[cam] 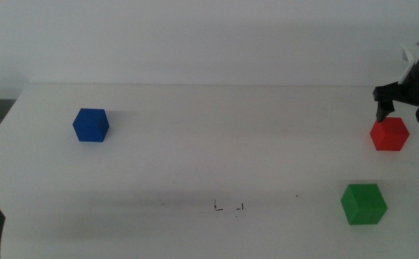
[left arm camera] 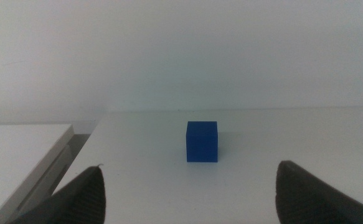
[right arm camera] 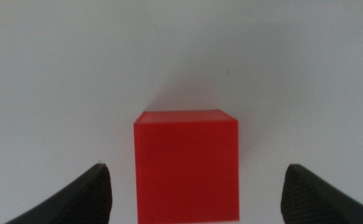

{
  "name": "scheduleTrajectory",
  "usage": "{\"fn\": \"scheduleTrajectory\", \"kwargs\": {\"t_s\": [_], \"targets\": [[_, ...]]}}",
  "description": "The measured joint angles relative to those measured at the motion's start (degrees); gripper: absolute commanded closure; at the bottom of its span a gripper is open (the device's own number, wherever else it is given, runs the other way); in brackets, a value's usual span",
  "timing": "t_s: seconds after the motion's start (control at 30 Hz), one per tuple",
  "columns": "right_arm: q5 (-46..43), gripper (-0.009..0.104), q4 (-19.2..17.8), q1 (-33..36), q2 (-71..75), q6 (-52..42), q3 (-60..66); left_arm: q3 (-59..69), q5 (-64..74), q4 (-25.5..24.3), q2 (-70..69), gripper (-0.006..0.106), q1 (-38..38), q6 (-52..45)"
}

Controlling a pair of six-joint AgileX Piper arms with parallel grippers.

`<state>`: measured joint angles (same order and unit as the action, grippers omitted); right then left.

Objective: Stack red cubes first, then green, then blue cubes in a specific spot.

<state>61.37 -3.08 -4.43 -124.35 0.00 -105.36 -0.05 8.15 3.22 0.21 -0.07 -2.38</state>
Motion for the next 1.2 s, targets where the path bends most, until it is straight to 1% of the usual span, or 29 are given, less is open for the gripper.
{"fn": "scheduleTrajectory", "kwargs": {"t_s": [0.5,0.53,0.7,0.77,0.83,0.93,1.07,1.2], "targets": [[-0.97,0.005,0.0,0.0,-4.07,0.0,0.0,0.0,0.0,0.0,0.0,0.007,0.0,0.0],[-0.97,0.023,0.2,0.0,-4.07,0.0,0.0,0.0,0.0,0.0,0.0,0.007,0.0,0.0],[-0.72,0.023,0.32,0.0,-5.21,0.0,0.0,0.0,0.0,0.0,0.0,0.007,0.0,0.0],[-0.25,0.025,0.41,0.0,-5.71,0.0,0.0,0.0,0.0,0.0,0.0,0.007,0.0,0.0],[-0.12,0.031,0.41,0.0,-5.95,0.0,0.0,0.0,0.0,0.0,0.0,0.007,0.0,0.0],[-0.01,0.048,0.41,0.0,-5.95,0.0,0.0,0.0,0.0,0.0,0.0,0.007,0.0,0.0],[0.21,0.066,0.41,0.0,-5.95,0.0,0.0,0.0,0.0,0.0,0.0,0.007,0.0,0.0],[1.55,0.066,0.41,0.72,-4.6,1.57,0.0,0.0,0.0,0.0,0.0,0.007,0.0,0.0]]}}
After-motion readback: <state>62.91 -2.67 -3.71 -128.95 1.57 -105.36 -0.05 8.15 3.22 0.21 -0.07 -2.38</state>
